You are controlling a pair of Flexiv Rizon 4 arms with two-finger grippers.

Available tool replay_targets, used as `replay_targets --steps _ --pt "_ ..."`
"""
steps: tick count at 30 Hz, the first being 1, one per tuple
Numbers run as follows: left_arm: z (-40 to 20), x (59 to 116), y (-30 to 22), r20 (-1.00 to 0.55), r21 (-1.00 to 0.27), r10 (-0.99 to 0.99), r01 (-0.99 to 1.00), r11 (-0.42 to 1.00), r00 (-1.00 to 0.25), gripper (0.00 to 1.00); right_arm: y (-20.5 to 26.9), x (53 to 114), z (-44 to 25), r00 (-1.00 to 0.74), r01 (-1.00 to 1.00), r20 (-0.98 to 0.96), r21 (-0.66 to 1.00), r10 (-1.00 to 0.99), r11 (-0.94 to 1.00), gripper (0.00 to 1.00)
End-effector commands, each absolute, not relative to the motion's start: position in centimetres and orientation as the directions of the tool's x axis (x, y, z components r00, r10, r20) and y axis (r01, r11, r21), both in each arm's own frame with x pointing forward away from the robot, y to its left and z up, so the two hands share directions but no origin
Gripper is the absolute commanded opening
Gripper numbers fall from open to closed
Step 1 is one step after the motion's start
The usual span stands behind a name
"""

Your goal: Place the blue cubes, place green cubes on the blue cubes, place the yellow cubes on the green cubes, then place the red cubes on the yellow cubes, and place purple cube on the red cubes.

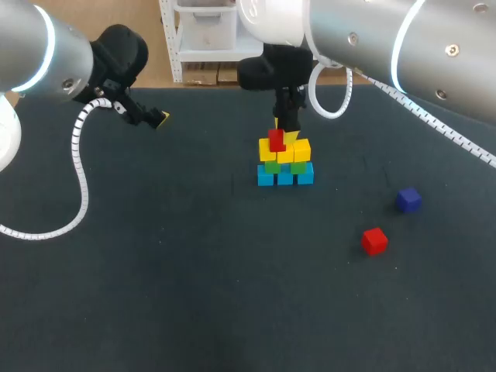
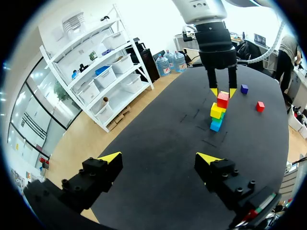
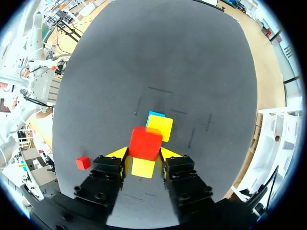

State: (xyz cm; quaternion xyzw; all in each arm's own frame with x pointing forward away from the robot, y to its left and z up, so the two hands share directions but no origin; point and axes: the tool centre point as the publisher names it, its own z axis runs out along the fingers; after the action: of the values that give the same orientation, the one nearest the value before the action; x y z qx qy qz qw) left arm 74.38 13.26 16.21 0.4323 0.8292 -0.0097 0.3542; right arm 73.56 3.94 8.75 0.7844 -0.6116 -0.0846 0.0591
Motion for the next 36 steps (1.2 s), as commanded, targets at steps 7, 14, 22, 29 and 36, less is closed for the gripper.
replay_targets --steps 7,14,22,29,36 --pt "16.2 74.5 13.5 -0.598 0.287 0.711 0.729 0.621 -0.370 1.00 4.0 73.6 9.2 0.239 -0.949 -0.071 0.196 -0.969 -0.248 1.00" --pt "16.2 74.5 13.5 -0.598 0.287 0.711 0.729 0.621 -0.370 1.00 3.1 73.9 10.8 0.203 -0.965 -0.093 0.150 -0.975 -0.215 1.00" --pt "16.2 74.5 13.5 -0.598 0.287 0.711 0.729 0.621 -0.370 1.00 -0.2 74.0 13.8 0.084 -0.995 -0.166 0.046 -0.983 -0.093 1.00" --pt "16.2 74.5 13.5 -0.598 0.287 0.711 0.729 0.621 -0.370 1.00 -2.3 73.3 14.9 0.001 -0.999 -0.215 -0.042 -0.977 0.008 1.00" --pt "16.2 74.5 13.5 -0.598 0.287 0.711 0.729 0.621 -0.370 1.00 -3.4 72.1 14.8 -0.028 -0.998 -0.272 -0.050 -0.962 0.044 1.00"
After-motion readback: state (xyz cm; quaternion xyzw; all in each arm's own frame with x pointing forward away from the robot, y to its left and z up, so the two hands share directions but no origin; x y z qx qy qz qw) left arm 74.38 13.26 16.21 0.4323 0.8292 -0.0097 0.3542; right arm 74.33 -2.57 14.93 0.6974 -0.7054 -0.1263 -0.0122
